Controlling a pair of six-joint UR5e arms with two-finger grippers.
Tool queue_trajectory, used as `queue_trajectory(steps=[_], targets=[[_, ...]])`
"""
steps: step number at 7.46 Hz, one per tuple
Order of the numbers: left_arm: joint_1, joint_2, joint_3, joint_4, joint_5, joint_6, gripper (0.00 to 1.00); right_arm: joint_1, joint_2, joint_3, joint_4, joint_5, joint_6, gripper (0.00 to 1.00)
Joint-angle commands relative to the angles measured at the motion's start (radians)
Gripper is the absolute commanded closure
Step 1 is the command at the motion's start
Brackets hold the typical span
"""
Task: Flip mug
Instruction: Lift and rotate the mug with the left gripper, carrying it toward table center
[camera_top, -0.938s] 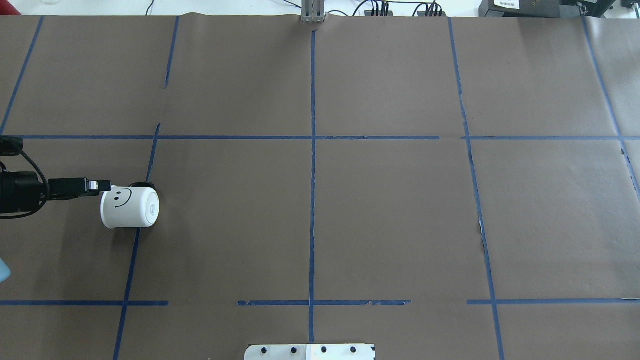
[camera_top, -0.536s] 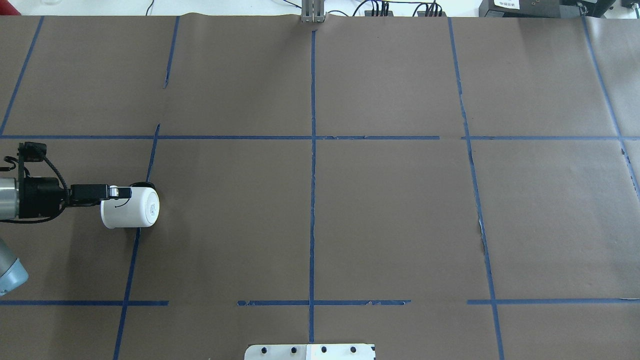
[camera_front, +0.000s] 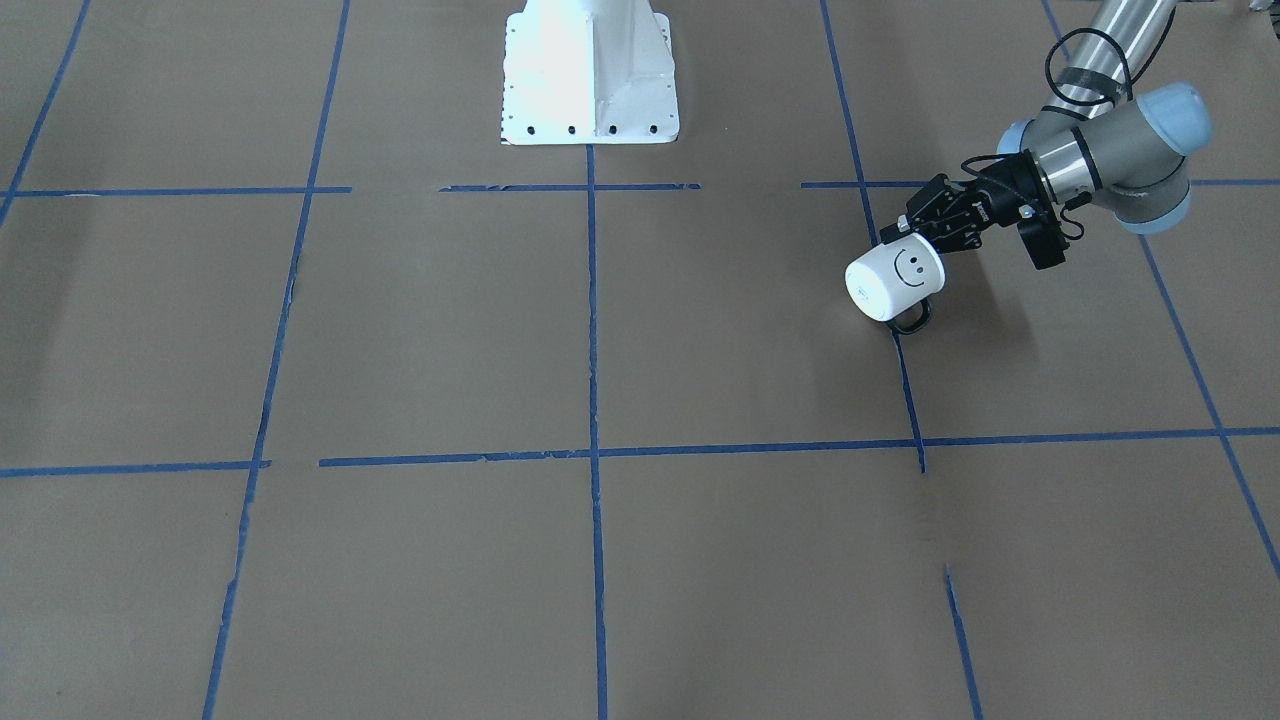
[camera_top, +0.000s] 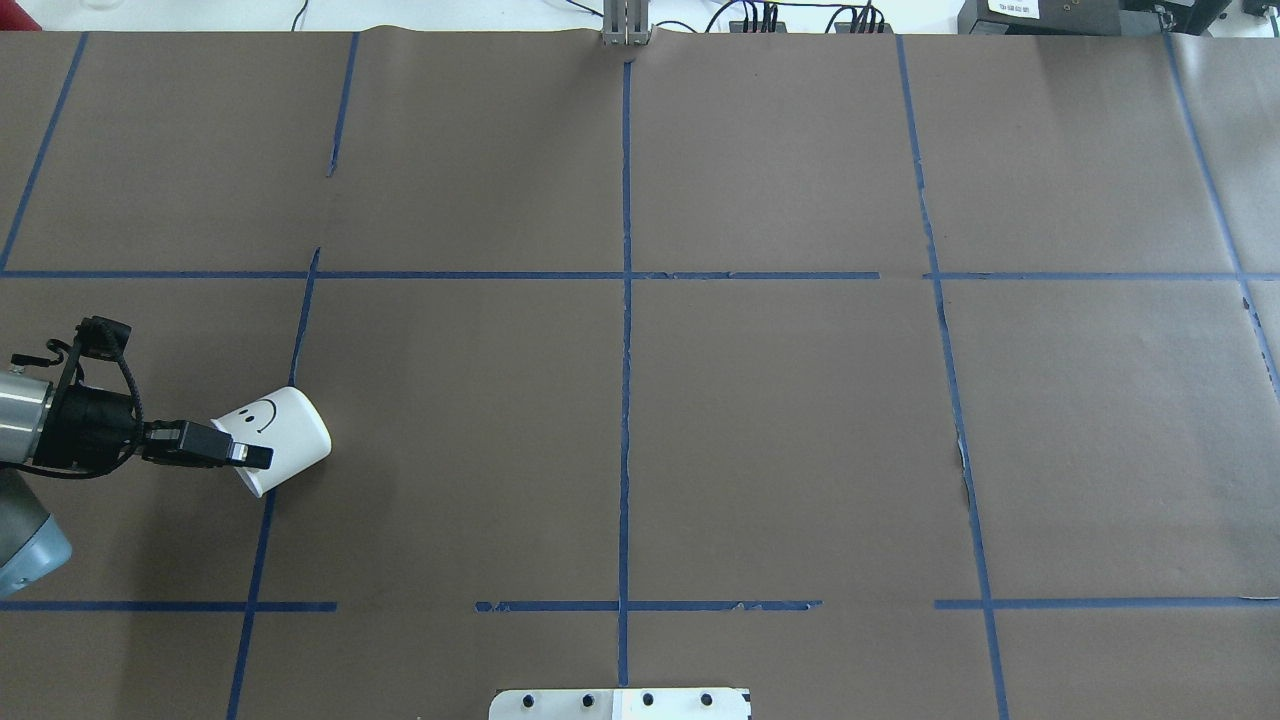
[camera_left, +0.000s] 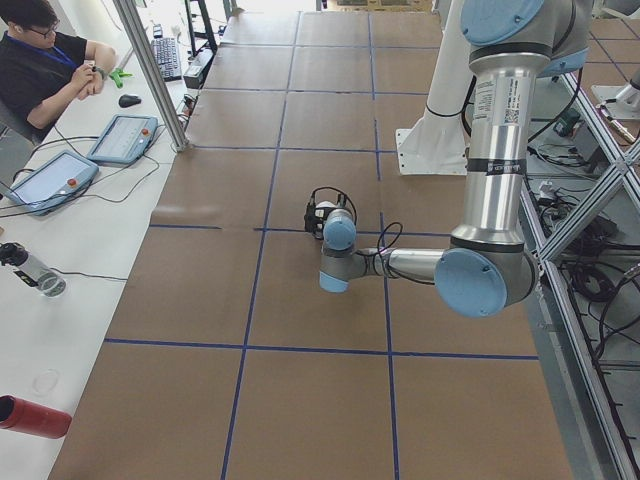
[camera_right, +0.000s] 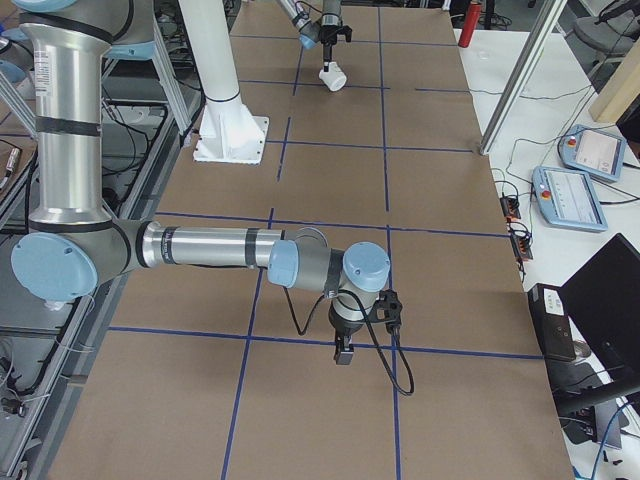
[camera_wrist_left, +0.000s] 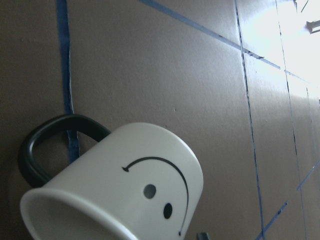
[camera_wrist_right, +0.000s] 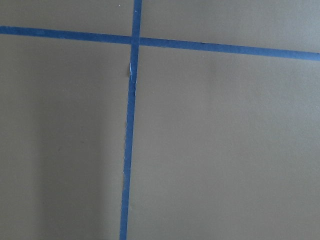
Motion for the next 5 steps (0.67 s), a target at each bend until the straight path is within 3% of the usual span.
queue_trajectory(steps=[1,3,5], targets=[[-0.002,-0.079,-0.045,0.001,-0.013,-0.161,1.0,0.0,0.0,0.0,0.0,0.0,0.0,0.0],[-0.008,-0.11,-0.071,0.029,-0.016,-0.197,1.0,0.0,0.0,0.0,0.0,0.0,0.0,0.0],[-0.011,-0.162,-0.148,0.32,-0.109,-0.2,1.0,0.0,0.0,0.0,0.0,0.0,0.0,0.0]])
